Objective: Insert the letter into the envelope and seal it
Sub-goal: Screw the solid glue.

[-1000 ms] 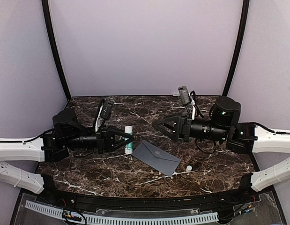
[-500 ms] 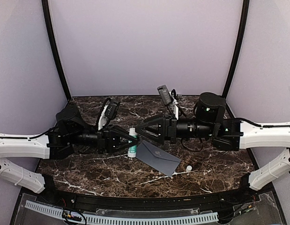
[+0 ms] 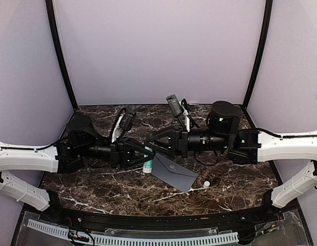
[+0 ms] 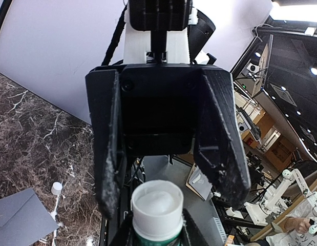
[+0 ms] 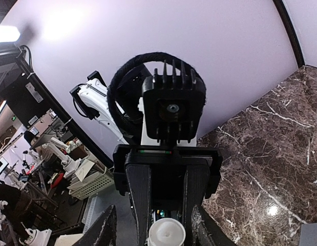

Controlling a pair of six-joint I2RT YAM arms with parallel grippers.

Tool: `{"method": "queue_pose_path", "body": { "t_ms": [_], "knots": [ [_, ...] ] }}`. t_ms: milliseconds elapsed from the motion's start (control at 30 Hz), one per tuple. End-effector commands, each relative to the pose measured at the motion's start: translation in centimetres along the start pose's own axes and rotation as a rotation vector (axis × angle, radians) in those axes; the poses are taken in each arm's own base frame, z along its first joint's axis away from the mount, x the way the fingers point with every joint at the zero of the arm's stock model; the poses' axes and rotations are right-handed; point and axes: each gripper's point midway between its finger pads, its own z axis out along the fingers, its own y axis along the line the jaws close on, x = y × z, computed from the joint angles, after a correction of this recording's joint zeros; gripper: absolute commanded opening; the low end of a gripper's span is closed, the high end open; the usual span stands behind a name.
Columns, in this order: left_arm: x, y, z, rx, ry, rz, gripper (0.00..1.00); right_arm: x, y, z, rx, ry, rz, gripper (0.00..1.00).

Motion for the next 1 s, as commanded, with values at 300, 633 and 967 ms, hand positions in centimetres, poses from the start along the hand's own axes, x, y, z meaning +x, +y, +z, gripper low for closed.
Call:
{"method": "queue_pose_path", "body": {
  "t_ms": [300, 633, 967],
  "knots": [
    [-1.9, -1.8, 0.1, 0.049, -0.042, 0.051, 0.00, -0.6, 1.2, 0.8, -0.047, 0.002, -0.015, 0.37],
    [-1.7, -1.7, 0.0, 0.045, -0.039, 0.045, 0.00, -0.9, 1.4, 0.5, -0.051, -0.015, -0.007, 0.14],
    [-0.3, -0.8, 0.3, 0.011, 0.003, 0.005, 0.51, -2.7, 0.8, -0.8, 0.031, -0.111, -0.015, 0.08]
  ]
}}
